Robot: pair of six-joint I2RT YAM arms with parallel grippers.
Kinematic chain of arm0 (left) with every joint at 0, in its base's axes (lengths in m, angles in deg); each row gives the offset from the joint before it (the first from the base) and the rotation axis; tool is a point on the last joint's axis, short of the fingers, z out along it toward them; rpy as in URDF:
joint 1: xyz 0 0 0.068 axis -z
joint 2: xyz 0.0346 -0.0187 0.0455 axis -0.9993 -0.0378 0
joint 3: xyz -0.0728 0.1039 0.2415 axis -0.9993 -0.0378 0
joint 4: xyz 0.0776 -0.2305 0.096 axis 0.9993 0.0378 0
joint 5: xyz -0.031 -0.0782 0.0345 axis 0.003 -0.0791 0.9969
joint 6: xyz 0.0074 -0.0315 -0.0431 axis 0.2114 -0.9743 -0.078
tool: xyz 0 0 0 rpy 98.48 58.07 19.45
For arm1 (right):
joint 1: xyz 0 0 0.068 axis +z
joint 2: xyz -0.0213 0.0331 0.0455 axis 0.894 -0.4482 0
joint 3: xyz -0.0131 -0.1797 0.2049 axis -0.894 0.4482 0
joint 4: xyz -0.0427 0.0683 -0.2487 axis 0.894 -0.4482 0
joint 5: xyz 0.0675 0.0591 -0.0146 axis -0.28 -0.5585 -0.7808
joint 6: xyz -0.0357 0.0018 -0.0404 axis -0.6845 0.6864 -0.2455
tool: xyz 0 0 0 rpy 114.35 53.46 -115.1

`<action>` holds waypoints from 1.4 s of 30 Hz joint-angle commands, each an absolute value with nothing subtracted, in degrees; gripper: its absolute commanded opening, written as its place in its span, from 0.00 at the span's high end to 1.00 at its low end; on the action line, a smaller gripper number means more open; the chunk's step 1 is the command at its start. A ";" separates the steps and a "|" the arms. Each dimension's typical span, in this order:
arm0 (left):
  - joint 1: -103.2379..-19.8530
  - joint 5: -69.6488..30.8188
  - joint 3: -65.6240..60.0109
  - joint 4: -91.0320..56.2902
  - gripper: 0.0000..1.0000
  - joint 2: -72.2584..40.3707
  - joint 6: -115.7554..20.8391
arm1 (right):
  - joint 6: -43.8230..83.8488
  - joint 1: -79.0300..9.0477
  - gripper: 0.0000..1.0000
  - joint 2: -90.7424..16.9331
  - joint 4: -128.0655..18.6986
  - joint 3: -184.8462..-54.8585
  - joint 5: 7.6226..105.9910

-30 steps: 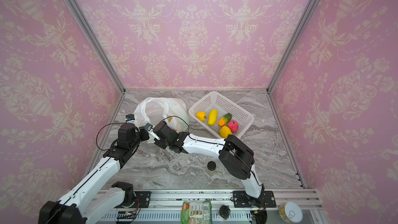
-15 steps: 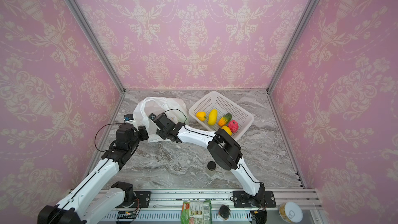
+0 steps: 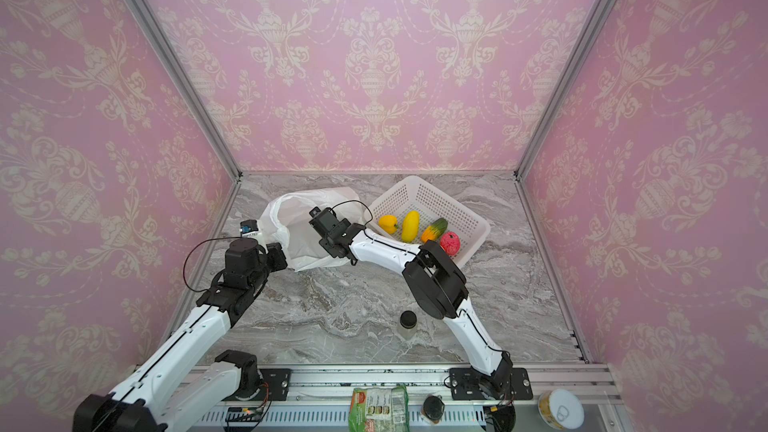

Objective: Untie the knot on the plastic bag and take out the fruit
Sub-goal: 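Move the right gripper back down into the bag mouth, then grasp the yellow mango-shaped fruit inside the bag with the right gripper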

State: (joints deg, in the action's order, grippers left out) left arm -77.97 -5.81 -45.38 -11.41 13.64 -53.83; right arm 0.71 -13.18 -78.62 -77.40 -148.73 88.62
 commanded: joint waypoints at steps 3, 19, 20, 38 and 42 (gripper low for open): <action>-78.25 -7.09 -45.99 -11.57 1.00 13.20 -54.05 | 1.67 -15.41 0.30 -84.78 -82.66 -156.54 86.04; -78.19 -6.94 -45.80 -11.82 1.00 12.87 -54.05 | 4.59 -19.52 0.47 -97.93 -96.94 -176.09 80.12; -78.25 -6.90 -45.80 -11.96 1.00 12.69 -54.05 | 4.29 -19.52 0.56 -97.67 -96.78 -176.34 79.61; -78.18 -7.23 -45.57 -12.71 1.00 11.85 -53.91 | 5.41 -16.30 0.99 -92.11 -57.04 -171.38 64.97; -78.17 -7.16 -45.24 -13.23 1.00 10.64 -53.71 | 3.86 -16.35 0.99 -96.58 -56.56 -176.62 65.89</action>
